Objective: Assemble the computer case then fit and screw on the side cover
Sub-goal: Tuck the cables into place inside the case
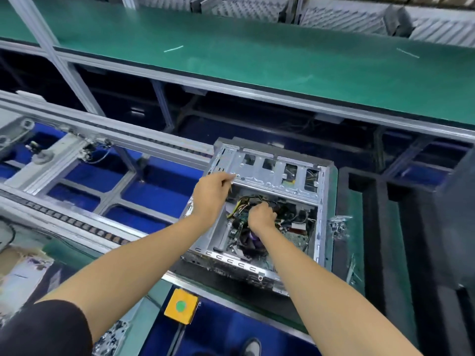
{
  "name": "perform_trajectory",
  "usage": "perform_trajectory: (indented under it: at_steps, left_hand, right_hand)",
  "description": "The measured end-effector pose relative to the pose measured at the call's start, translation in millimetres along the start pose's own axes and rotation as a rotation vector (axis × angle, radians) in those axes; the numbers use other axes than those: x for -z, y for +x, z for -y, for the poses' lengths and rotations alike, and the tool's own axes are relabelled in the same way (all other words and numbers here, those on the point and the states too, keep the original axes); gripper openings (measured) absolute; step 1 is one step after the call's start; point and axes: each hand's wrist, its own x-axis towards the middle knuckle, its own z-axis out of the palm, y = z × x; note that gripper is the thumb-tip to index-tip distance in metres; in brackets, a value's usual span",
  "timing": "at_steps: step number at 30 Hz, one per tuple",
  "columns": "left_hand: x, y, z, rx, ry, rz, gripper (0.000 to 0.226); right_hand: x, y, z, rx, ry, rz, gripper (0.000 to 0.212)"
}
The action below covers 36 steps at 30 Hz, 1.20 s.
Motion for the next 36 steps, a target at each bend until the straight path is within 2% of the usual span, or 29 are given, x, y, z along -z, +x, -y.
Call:
perform_trajectory:
  at_steps: [2,5,8,10,13,15,17,19,24,26,30,33,36]
  left_hand:
    - [-7.5,-4.8,-0.9,0.038,-0.016,0.023,0.022]
    - [-22.2,-14.3,-5.7,0.099,-0.003,0.077,0.02]
    - [-33.5,-15.5,-16.9,0.171,0.028,0.045,0.018]
    - [-41.5,-16.4,-26.6,0.133,0.131,0.078,0.021]
    - [-53.6,-21.2,-34.6,0.055,0.343,0.172,0.027]
    - [-56.9,-18.8,-34.1,0.088,0.386,0.18,0.026]
    - [-56.8,-12.9,-30.3,0.12,0.405,0.167,0.024]
    - [-53.5,-6.6,-25.3,0.149,0.427,0.174,0.02]
    - [-46.1,15.5,-12.1,0.292,0.378,0.271,0.015]
    - [-47.5,18.1,-10.5,0.314,0.397,0.295,0.014]
    - [-50.9,16.9,-6.8,0.304,0.475,0.298,0.021]
    - [-51.8,24.4,-9.1,0.387,0.416,0.271,0.021]
    - [-56.6,26.5,-16.8,0.504,0.407,0.246,0.02]
  right_hand:
    - [3.9,7.7,2.0,-0.031,0.023,0.098,0.036]
    - [12.5,16.9,4.9,-0.007,0.057,0.267,0.02]
    - [15.2,25.2,10.4,-0.071,0.142,0.339,0.021]
    - [14.9,26.5,14.0,-0.139,0.246,0.395,0.034]
    - [15.7,26.4,20.3,-0.195,0.469,0.521,0.026]
    - [17.7,27.1,25.9,-0.269,0.659,0.527,0.031]
    - [17.6,30.2,29.9,-0.342,0.874,0.459,0.036]
    - [17.4,30.9,32.1,-0.389,0.946,0.42,0.042]
    - [8.9,41.5,17.6,-0.489,1.033,0.251,0.04]
    - [3.1,46.1,14.3,-0.504,1.049,0.26,0.044]
    - [6.2,40.8,15.1,-0.448,1.13,0.335,0.032]
    - [9.5,43.4,14.3,-0.489,1.085,0.329,0.024]
    - [9.9,44.6,21.0,-0.533,1.103,0.272,0.031]
